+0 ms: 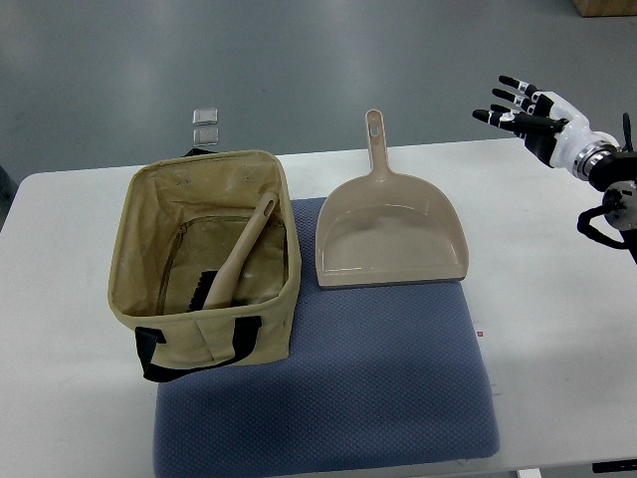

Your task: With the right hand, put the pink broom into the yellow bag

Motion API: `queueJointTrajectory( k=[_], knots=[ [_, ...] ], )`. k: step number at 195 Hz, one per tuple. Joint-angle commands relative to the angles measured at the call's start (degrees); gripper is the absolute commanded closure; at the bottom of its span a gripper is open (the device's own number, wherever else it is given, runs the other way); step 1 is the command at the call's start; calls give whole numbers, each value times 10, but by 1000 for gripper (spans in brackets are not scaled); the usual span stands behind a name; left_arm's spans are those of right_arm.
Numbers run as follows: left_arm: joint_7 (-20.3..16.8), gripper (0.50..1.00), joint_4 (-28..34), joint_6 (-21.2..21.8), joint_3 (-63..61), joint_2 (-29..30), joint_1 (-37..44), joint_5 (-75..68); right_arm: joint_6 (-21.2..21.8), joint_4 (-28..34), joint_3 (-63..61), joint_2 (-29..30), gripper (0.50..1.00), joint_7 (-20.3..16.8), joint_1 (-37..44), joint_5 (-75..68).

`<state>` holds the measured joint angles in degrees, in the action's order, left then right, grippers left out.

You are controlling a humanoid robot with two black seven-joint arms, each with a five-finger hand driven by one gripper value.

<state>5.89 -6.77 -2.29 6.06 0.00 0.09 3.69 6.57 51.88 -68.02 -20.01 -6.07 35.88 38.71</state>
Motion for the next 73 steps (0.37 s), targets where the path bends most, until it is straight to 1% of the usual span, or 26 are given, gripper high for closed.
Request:
queueJointTrajectory(
  k=[1, 24, 43, 56, 73],
  knots=[
    [0, 500, 0, 0, 0, 0, 0, 0, 1, 1, -3, -1, 572, 1, -19, -41],
    [0, 500, 0, 0, 0, 0, 0, 0, 5, 2, -34, 1, 572, 11, -37, -71],
    [0, 500, 0, 0, 0, 0, 0, 0, 12, 2, -52, 5, 572, 39, -48, -74],
    [0, 500, 0, 0, 0, 0, 0, 0, 17, 2, -62, 6, 572, 68, -55, -74],
    [0, 500, 0, 0, 0, 0, 0, 0, 18, 2, -63, 8, 572, 87, -60, -75]
  ],
)
